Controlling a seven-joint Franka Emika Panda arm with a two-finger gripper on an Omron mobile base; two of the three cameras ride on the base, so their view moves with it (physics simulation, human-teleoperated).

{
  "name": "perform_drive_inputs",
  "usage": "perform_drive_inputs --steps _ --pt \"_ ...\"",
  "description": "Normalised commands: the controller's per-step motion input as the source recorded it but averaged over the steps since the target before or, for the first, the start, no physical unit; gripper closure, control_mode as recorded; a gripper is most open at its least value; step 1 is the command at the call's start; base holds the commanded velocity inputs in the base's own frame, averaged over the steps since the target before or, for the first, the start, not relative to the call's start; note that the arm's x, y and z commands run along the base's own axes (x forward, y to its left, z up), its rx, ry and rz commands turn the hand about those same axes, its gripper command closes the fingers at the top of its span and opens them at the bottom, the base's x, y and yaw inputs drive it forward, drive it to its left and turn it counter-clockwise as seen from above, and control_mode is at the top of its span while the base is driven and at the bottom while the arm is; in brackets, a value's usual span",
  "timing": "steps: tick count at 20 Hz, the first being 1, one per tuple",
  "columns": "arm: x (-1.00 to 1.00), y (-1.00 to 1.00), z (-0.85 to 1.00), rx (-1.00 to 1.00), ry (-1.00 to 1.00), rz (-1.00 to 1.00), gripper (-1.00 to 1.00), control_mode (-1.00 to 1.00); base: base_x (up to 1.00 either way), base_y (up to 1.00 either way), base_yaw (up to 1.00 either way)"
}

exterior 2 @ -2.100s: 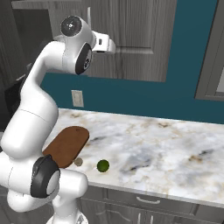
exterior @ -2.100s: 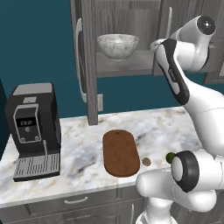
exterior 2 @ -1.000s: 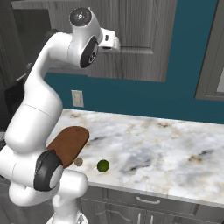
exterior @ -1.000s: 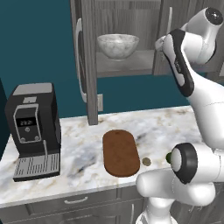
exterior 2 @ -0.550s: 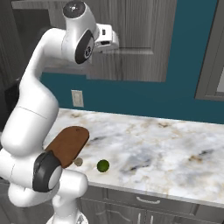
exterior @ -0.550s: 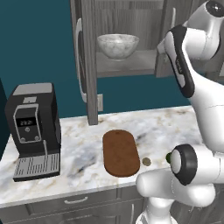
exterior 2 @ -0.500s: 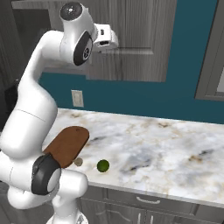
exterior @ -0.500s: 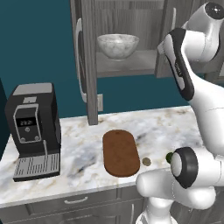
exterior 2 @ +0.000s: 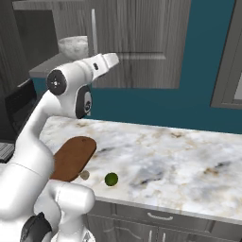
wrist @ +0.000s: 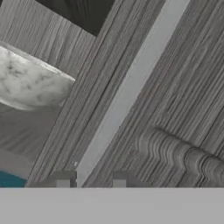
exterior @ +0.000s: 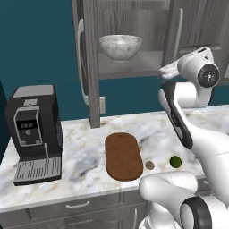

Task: Open the cabinet. Place the bowl and condiment on the counter. Then place the lime and garlic on the cutting board.

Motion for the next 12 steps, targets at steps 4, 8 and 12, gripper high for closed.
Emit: perform_drive_inputs --steps 4,8,12 --pt "0.19 -0.96 -0.43 0.02 -0.23 -0.02 1.0 -1.0 0.0 0.0 0.0" --pt "0.24 -1.0 0.06 0.12 -0.03 -0.03 1.0 -1.0 0.0 0.0 0.0" --pt "-0.45 -0.52 0.54 0.17 0.0 0.0 1.0 -1.0 0.0 0.0 0.0"
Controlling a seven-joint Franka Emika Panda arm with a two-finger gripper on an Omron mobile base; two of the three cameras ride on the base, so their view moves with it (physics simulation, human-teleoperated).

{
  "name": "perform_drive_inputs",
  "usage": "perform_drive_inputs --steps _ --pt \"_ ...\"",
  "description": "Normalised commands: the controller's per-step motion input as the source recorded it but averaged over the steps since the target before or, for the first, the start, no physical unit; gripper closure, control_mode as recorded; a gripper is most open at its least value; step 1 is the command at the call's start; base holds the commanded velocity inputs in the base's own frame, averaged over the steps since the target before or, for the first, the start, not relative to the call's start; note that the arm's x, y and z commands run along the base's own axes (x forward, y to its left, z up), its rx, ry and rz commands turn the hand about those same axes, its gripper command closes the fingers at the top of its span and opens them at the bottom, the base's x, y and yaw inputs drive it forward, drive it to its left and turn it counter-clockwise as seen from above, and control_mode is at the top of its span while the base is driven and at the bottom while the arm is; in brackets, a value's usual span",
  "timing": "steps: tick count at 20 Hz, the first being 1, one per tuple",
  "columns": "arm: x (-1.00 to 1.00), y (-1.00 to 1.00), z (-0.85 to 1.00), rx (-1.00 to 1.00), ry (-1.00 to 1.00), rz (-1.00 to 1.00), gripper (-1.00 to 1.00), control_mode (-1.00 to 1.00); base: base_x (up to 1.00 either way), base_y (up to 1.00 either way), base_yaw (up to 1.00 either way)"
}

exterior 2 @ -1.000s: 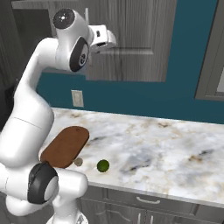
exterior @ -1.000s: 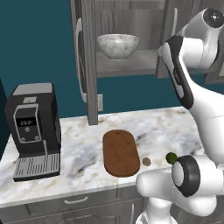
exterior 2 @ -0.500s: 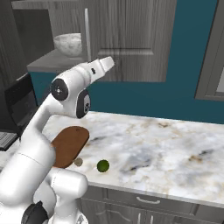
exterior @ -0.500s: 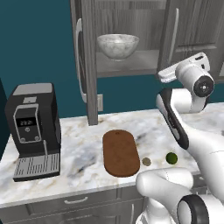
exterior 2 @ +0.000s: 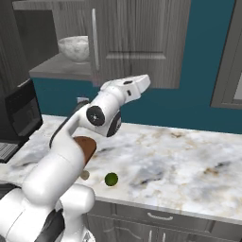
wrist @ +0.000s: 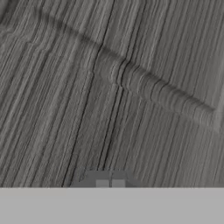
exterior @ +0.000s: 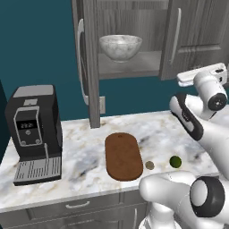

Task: Open the cabinet. Place the bowl and condiment on the counter. Then place the lime and garlic on the cutting board.

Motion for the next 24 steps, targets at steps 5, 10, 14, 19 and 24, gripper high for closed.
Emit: perform_drive_inputs --steps 5,10,14,19,24 --pt "-0.99 -0.08 0.94 0.18 -0.02 0.0 1.0 -1.0 0.0 0.0 0.0" --pt "-0.87 0.09 0.93 0.06 0.04 0.0 1.0 -1.0 0.0 0.0 0.0" --pt "-0.21 0.86 0.4 -0.13 0.33 0.04 1.0 -1.0 0.0 0.0 0.0" --pt "0.24 0.99 0.0 -0.28 0.33 0.01 1.0 -1.0 0.0 0.0 0.0" --pt "0.28 0.68 0.03 -0.27 0.03 -0.01 1.0 -1.0 0.0 0.0 0.0"
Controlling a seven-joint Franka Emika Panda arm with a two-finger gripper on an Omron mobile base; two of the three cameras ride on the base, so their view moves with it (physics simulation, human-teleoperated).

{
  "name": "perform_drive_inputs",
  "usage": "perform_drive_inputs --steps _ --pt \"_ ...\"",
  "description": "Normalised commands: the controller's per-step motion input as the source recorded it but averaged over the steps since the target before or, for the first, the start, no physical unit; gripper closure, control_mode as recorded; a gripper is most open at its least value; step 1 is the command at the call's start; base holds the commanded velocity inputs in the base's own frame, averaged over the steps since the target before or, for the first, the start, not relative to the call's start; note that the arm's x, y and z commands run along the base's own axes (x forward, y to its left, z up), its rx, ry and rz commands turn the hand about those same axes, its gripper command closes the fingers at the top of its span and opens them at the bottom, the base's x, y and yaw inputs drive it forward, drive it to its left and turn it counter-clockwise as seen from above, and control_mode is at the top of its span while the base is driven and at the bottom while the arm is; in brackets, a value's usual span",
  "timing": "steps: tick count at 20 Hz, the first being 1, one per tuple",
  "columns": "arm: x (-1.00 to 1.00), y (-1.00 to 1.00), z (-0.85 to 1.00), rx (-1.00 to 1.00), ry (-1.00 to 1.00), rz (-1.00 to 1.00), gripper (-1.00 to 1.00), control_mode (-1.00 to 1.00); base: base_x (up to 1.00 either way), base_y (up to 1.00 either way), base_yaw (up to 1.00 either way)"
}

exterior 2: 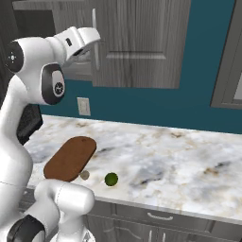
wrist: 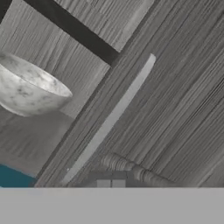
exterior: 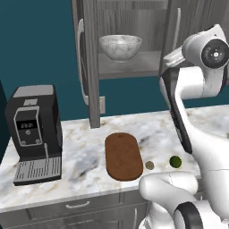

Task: Open the cabinet. Place the bowl and condiment on the counter. Then place the lime and garlic on the cutting board.

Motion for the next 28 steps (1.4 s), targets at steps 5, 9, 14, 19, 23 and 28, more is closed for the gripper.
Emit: perform_drive_inputs --steps 5,9,14,19,23,28 --pt "0.02 0.73 0.04 -0.28 0.0 0.0 1.0 -1.0 0.0 0.0 0.0" --pt "0.22 0.53 0.0 -0.28 0.17 0.0 1.0 -1.0 0.0 0.0 0.0" --pt "0.58 0.36 0.0 -0.25 0.25 0.0 1.0 -1.0 0.0 0.0 0.0" --pt "0.33 0.23 0.0 -0.34 0.04 -0.05 1.0 -1.0 0.0 0.0 0.0" --pt "0.48 0.0 -0.14 -0.3 0.0 -0.1 1.0 -1.0 0.0 0.0 0.0" --pt "0.64 0.0 -0.17 -0.21 0.05 -0.06 1.0 -1.0 0.0 0.0 0.0"
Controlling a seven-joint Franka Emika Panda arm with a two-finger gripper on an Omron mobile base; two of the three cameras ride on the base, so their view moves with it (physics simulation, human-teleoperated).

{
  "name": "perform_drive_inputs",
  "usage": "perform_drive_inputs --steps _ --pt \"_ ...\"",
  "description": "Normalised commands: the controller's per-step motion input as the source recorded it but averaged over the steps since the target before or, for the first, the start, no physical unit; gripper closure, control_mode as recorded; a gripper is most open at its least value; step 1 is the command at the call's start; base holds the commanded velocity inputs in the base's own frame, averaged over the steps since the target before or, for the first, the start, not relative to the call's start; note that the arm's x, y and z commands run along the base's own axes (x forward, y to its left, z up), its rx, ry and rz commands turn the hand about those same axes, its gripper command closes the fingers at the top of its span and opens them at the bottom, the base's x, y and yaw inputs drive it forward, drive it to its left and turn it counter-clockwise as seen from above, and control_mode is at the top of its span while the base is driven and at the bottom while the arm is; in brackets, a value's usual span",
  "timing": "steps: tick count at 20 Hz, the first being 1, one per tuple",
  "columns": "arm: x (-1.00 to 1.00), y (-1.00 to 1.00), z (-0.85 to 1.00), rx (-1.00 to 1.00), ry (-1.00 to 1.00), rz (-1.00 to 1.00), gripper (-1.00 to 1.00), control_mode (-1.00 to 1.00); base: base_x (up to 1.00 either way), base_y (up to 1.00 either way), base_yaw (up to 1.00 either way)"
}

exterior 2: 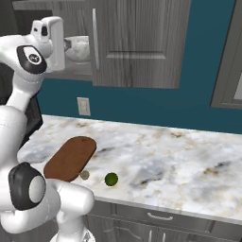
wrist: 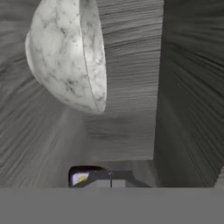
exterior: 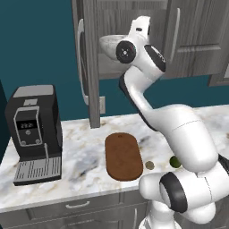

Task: Open the cabinet. Place the bowl and condiment on the counter. Then place the lime and garlic on the cutting board.

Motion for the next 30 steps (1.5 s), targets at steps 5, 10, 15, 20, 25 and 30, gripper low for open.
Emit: perform_drive_inputs --steps 5,10,15,20,25,30 --pt "0.49 0.0 -0.06 -0.14 0.06 -0.06 -1.0 -1.0 0.0 0.0 0.0" --pt "0.33 -0.11 0.0 -0.07 0.01 -0.04 -1.0 -1.0 0.0 0.0 0.0" --pt "0.43 -0.18 -0.05 -0.05 0.04 -0.03 -1.0 -1.0 0.0 0.0 0.0" --pt "0.37 -0.24 -0.07 -0.04 0.04 -0.03 -1.0 -1.0 0.0 0.0 0.0" --pt "0.19 -0.31 -0.01 -0.03 0.01 -0.07 -1.0 -1.0 0.0 0.0 0.0" --pt "0.15 -0.42 -0.08 -0.02 0.0 -0.11 -1.0 -1.0 0.0 0.0 0.0"
